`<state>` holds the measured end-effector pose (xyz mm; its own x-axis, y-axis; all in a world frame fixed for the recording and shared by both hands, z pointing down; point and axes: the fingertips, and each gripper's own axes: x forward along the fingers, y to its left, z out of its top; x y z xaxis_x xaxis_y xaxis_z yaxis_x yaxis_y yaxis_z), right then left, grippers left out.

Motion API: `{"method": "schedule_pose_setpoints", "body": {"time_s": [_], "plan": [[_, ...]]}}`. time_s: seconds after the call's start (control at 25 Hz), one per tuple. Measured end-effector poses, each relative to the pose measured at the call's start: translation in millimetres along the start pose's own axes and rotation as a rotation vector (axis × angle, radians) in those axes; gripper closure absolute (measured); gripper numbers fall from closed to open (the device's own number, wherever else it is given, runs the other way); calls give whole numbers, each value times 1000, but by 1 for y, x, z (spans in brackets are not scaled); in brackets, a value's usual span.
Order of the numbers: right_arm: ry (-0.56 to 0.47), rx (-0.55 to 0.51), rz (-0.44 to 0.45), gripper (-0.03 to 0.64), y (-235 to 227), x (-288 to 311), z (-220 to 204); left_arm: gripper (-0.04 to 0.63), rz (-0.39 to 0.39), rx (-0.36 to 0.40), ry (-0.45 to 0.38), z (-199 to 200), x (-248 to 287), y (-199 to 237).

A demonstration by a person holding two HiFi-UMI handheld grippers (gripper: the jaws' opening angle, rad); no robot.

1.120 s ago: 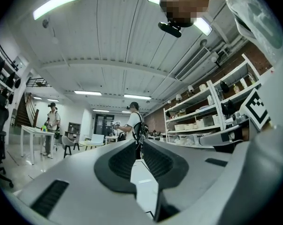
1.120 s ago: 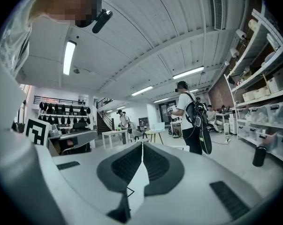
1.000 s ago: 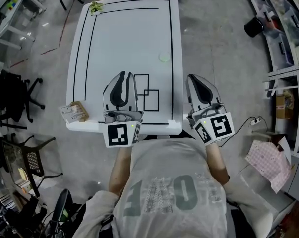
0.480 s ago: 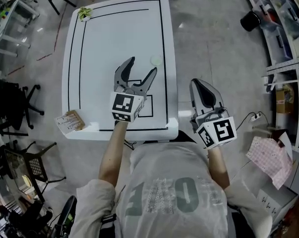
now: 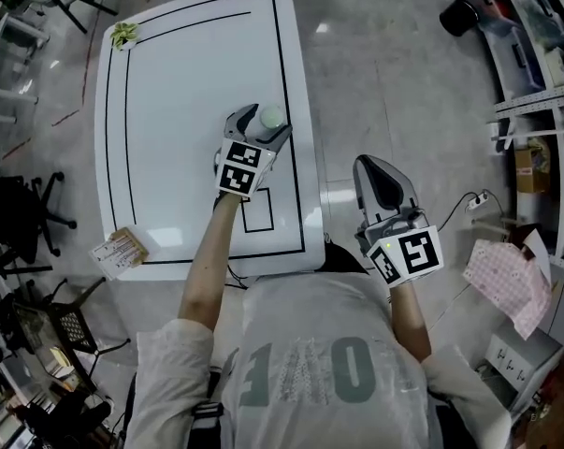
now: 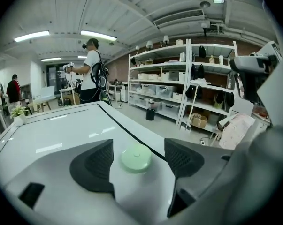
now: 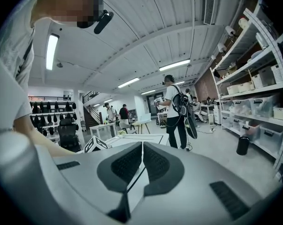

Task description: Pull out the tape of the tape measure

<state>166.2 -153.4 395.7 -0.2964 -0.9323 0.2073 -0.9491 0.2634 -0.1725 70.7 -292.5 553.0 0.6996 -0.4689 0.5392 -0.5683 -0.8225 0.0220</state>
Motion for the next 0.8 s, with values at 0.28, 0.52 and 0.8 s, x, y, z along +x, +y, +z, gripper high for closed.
{"method": "schedule_pose_setpoints", "body": {"time_s": [0.28,0.52,0.8], "plan": [[21,15,-5,586,-15,5,-5,276,-15,60,78,-8,11,-2],[20,7,20,586,-15,11,-3,278,15,89,143,-14,16,-2],[29,9,29,586,-11,14,-6,302,1,89,181,-18,18,0]]}}
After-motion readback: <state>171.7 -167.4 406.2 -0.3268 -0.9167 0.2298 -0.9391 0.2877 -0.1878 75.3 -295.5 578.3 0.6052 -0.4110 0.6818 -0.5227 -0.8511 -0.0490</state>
